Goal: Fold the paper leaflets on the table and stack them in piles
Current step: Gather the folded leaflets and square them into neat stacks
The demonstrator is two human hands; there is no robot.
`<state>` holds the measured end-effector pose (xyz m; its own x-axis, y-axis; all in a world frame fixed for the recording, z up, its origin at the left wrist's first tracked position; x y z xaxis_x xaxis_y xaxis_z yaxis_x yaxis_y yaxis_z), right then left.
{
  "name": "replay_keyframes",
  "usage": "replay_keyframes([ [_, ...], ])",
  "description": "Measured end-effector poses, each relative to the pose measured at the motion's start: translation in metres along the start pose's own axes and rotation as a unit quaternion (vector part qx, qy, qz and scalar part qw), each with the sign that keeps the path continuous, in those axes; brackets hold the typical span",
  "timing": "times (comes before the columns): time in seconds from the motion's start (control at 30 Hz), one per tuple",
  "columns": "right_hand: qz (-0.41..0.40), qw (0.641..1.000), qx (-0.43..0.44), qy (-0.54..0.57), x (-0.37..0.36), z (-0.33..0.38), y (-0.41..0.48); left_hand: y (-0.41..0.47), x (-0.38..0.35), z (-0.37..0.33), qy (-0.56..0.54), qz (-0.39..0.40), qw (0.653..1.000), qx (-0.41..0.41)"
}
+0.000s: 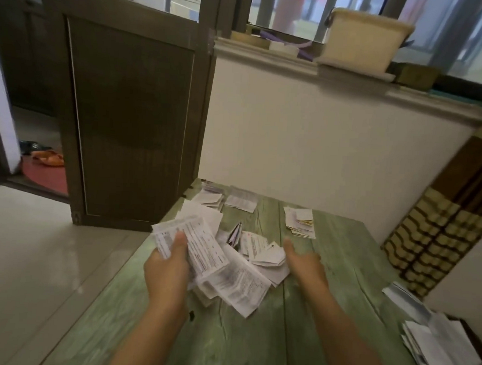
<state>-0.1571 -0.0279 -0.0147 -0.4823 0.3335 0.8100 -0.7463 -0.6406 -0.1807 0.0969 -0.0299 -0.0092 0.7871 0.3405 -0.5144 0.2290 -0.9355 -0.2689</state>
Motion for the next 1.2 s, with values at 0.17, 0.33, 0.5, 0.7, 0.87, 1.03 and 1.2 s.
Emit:
replay_keyframes([
  [0.17, 0.056, 0.985, 0.004, 0.163, -0.010, -0.002, 0.006, -0.005, -0.010, 0.007, 0.027, 0.056, 0.998, 0.026],
  [0.33, -0.054, 0.964, 0.153, 0.212, 0.037, 0.010, -0.020, -0.006, -0.013, 0.005, 0.068, 0.083, 0.994, 0.014],
  [0.5, 0.010, 0.929, 0.210, 0.304, 0.057, 0.023, -0.057, -0.010, -0.016, 0.004, 0.090, 0.110, 0.990, 0.004],
  [0.7, 0.052, 0.929, 0.313, 0.189, 0.017, 0.043, -0.108, -0.019, -0.023, 0.005, 0.087, 0.152, 0.985, 0.010],
  [0.87, -0.012, 0.921, 0.351, 0.172, -0.006, 0.052, -0.128, -0.027, -0.023, 0.002, 0.060, 0.159, 0.985, 0.010],
  [1.03, 0.006, 0.911, 0.382, 0.154, -0.017, 0.057, -0.139, -0.019, -0.012, 0.001, 0.109, 0.116, 0.987, -0.030],
  [1.2, -0.065, 0.936, 0.301, 0.169, 0.010, 0.031, -0.089, 0.003, 0.015, -0.017, 0.017, 0.024, 0.999, -0.023],
])
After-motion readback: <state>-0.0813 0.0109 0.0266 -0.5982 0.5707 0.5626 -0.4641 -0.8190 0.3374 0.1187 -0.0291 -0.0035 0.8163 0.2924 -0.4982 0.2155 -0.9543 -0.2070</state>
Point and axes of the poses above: each hand's wrist, its own y-axis towards the middle knuckle, its own x-axis out of the back of the hand, z = x × y, the point moved 5 cm from there along y, towards the middle knuckle, and after that the axes turned 12 degrees about -y, right-handed, at the moved point
